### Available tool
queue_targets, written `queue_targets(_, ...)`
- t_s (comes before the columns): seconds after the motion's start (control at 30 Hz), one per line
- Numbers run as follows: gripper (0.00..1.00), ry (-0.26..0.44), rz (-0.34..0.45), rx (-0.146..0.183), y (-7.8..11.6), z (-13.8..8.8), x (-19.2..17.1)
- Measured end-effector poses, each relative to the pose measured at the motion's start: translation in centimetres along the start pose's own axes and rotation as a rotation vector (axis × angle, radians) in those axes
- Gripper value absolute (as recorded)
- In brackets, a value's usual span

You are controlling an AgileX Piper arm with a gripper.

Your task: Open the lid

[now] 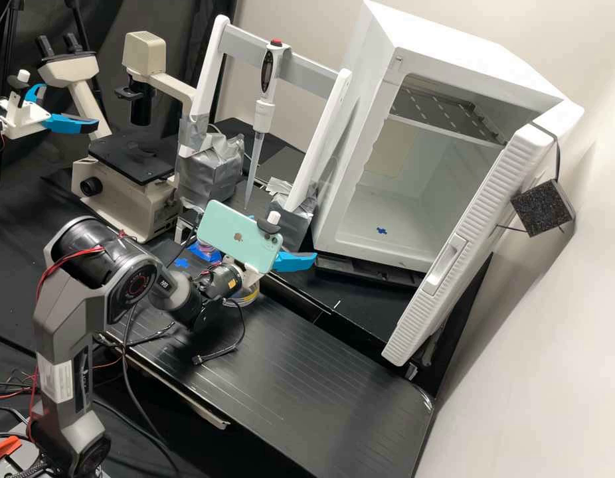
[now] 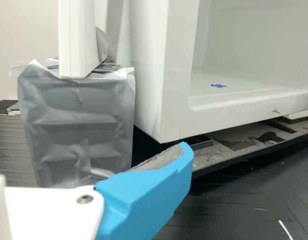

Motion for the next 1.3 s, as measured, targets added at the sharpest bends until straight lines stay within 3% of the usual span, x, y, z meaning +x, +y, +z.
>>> queue_targets(0.43,1.0,0.011,0.012,-0.001,0.0,0.2,-0.7)
queue_targets(0.57,1.0,0.04,0.049,-0.009,0.5,0.5,-3.2)
queue_targets(0.8,1.0,0.13,0.137,0.021,1.7,0.5,-9.4)
queue_targets(0.93,1.0,0.17,0.132,0.007,0.8,0.2,-13.1)
queue_targets(1.1,1.0,0.209,0.096,-0.028,0.2,0.0,-14.2)
queue_targets(1.3,1.0,0.164,0.038,-0.049,-0.2,1.1,-13.7)
